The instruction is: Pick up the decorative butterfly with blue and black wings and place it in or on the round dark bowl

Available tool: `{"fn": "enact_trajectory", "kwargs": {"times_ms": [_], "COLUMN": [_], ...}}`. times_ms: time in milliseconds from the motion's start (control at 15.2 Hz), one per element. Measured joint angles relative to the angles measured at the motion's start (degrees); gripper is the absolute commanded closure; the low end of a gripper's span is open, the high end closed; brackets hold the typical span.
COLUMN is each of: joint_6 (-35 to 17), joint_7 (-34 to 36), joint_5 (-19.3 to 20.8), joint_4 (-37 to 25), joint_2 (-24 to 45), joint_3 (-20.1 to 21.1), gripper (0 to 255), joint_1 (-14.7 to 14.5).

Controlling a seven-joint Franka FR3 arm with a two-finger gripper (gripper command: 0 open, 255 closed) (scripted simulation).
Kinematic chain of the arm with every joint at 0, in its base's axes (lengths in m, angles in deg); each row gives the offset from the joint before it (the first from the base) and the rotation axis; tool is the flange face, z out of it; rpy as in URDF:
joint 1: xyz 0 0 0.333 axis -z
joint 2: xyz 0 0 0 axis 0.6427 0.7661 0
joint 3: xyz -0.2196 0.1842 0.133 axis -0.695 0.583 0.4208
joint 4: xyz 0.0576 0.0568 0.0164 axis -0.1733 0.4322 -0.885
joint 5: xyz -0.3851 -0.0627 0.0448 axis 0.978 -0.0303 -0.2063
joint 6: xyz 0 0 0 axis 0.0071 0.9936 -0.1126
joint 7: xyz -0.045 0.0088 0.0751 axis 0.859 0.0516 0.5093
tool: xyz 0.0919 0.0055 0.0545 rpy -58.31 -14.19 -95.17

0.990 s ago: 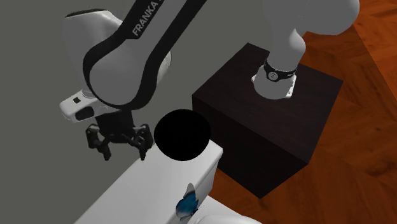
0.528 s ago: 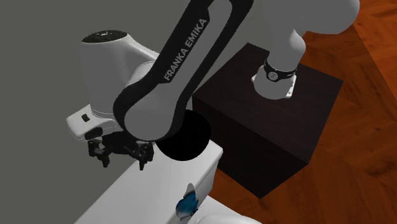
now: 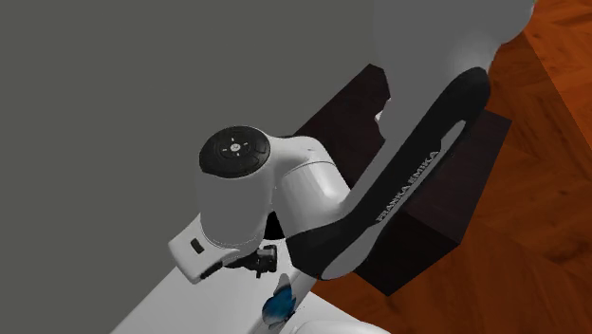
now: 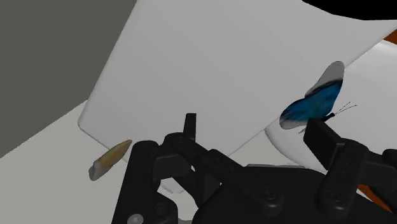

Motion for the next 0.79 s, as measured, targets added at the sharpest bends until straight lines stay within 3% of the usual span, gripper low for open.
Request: {"fn": "enact_trajectory", "kwargs": {"times_ms": [528, 792], "joint_6": [5.1, 5.4], "joint_7": [19.1, 21.5], "joint_5": [6.1, 6.1], "joint_4": [-2.6, -3.4], "joint_2": [11.9, 14.9], "joint_3": [-4.7, -4.1], "gripper": [0, 0], "joint_1": [-15.3, -16.4]}}
